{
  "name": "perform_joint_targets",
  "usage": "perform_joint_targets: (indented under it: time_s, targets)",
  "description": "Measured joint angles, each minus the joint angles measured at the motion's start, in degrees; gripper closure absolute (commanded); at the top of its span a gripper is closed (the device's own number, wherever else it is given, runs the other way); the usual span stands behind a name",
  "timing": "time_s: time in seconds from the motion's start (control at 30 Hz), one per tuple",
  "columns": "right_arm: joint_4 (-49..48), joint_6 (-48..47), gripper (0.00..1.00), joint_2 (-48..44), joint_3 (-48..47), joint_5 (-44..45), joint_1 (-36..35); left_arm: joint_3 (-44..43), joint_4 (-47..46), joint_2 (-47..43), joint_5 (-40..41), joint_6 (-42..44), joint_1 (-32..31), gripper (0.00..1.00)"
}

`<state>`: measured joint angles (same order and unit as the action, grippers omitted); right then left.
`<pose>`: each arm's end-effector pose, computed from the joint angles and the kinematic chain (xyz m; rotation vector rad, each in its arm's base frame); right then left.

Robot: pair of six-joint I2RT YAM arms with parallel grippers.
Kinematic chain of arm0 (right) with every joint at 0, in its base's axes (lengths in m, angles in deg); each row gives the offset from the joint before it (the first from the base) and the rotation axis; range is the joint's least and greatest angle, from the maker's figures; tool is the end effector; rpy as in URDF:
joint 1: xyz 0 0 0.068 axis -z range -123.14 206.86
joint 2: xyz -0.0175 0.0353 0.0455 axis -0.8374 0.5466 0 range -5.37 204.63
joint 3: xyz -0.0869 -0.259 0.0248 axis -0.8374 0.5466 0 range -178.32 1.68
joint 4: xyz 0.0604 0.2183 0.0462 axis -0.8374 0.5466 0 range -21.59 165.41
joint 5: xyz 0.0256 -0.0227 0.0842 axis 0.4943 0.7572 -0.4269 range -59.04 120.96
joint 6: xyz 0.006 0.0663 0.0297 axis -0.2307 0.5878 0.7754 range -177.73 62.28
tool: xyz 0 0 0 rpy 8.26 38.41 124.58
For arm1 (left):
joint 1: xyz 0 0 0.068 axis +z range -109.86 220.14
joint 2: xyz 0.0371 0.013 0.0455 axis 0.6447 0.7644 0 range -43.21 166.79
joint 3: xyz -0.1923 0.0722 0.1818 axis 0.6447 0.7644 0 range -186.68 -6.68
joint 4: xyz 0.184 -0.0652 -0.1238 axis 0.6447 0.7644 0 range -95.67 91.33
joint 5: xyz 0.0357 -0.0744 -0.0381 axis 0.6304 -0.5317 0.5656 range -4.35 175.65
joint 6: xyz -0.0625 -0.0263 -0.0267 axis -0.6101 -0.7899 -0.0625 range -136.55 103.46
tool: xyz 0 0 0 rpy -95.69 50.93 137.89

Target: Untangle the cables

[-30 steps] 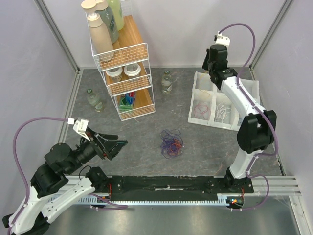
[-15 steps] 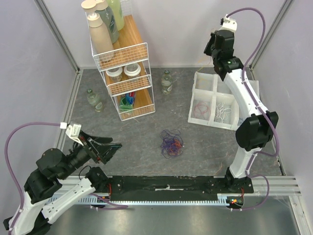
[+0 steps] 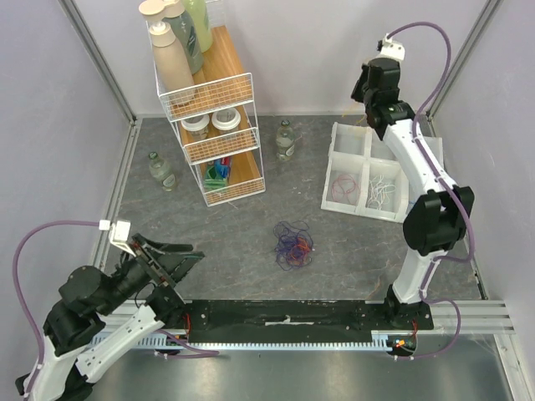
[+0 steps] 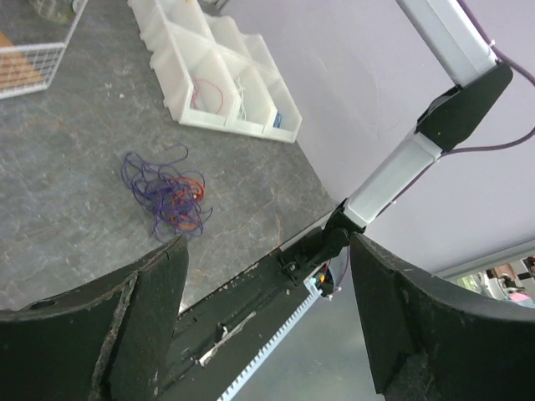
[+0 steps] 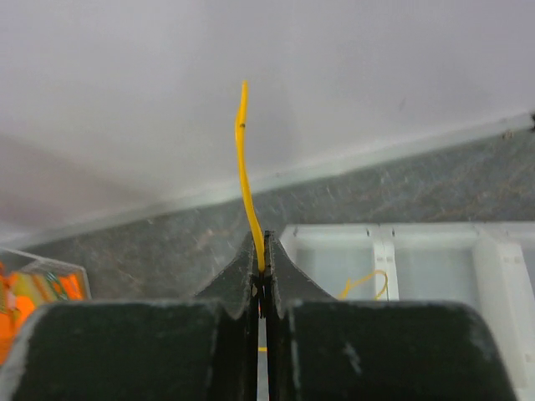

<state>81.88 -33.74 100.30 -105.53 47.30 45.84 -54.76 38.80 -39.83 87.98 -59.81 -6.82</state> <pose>0.4270 0.0659 0.4076 0.4027 1.7278 0.1886 0.0006 0.0030 0.3217 0.0203 1.6990 -1.1842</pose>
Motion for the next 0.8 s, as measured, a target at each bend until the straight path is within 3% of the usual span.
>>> perform_joint_targets:
  time_s: [0.37,0.53,0.7,0.8]
  targets:
    - [3.6,2.0,1.0,13.5,6.2,-7.8,4.6,3.6,-2.2,6.3,-2.0,-4.5,0.0,0.18]
    - [10.5,0.9,0.99,20.6,-1.6,-8.9,6.1,7.0,-7.5,14.5,-4.0,-5.2,0.0,0.19]
    - [13.4,-0.4,0.8,22.0,-3.8,-10.8,5.8,7.7,-9.9,23.6,-6.4,-5.3,0.0,0.19]
    - [15.4,-1.1,0.62,22.0,-3.9,-11.4,5.4,7.7,-11.0,27.2,-7.9,-5.3,0.0,0.19]
